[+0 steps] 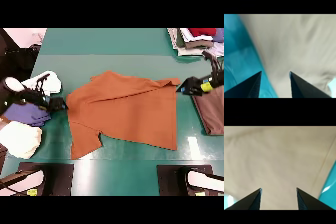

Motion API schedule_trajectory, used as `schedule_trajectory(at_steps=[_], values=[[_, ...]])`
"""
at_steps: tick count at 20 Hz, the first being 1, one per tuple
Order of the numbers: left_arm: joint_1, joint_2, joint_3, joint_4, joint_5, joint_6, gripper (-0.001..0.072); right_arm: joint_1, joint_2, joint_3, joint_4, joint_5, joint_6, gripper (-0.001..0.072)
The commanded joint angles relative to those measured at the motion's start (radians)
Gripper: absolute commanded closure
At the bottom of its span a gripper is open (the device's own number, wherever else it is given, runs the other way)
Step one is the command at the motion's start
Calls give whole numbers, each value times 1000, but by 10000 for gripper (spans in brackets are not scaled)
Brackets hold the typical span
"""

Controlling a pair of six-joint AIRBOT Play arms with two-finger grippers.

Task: Fold the shirts.

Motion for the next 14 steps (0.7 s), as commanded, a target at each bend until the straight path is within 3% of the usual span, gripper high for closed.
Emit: schedule_trajectory(at_steps=[1,8,9,10,11,14], values=[[6,18,-161,-28,31,2,276,-61,146,-213,-7,3,-5,202],[6,17,-187,-85,64,43,280,-203,340,-481,-16,-6,-5,205],[6,17,-187,-95,65,44,325,-230,354,-525,-16,-4,-5,205],[6,17,-187,-105,68,44,560,-255,363,-564,-16,-4,-5,206],[6,17,-187,-114,74,48,670,-281,370,-604,-16,-7,-5,206],[6,18,-186,-137,78,71,680,-351,371,-705,-20,-17,-34,206]])
